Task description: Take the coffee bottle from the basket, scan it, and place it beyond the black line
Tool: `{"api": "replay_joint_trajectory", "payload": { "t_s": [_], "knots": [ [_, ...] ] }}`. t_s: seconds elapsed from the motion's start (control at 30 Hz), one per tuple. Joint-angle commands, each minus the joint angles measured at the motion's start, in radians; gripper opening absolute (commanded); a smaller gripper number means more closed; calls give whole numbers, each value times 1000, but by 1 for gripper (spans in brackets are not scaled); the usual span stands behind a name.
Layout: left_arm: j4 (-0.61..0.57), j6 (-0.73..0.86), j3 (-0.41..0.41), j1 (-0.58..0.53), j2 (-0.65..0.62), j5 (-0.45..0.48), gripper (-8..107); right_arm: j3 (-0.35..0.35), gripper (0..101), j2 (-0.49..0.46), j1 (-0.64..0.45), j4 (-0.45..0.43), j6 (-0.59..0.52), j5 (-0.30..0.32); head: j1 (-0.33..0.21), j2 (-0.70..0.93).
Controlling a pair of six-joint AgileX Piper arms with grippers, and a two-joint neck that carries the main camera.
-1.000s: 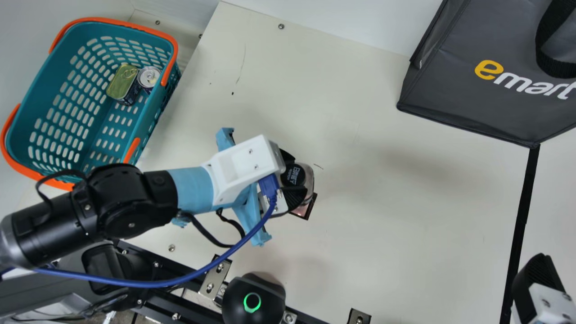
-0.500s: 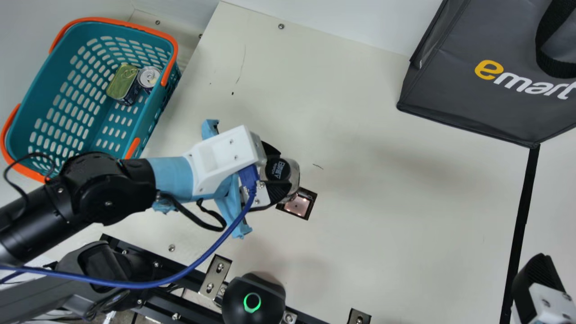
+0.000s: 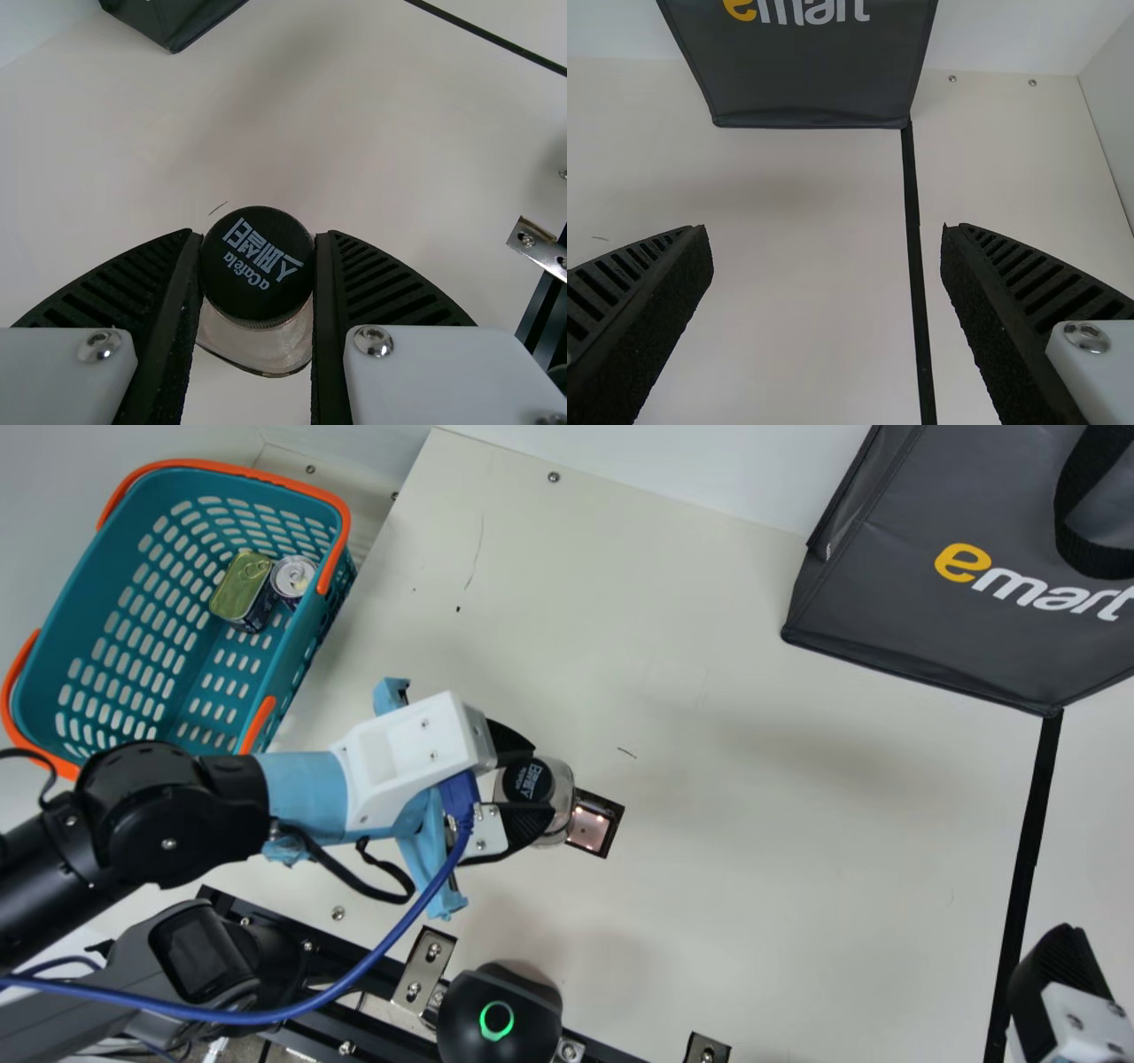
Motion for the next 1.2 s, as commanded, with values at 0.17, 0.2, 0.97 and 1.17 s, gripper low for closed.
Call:
{"api": "replay_joint_trajectory", "payload": {
  "t_s": [0.17,0.2,0.97,1.17],
  "knots": [
    [14,-36,4,-32,-11,-4,10,0,91,0,0,0,0,0,-26,2],
    [16,-41,5,-38,-12,-5,10,0,91,0,0,0,0,0,-26,2],
    [92,-176,14,-156,-22,-34,10,0,91,0,0,0,0,1,-26,2],
    [105,-196,-13,-173,-13,-35,10,0,91,0,0,0,0,1,-26,2]
  ]
}}
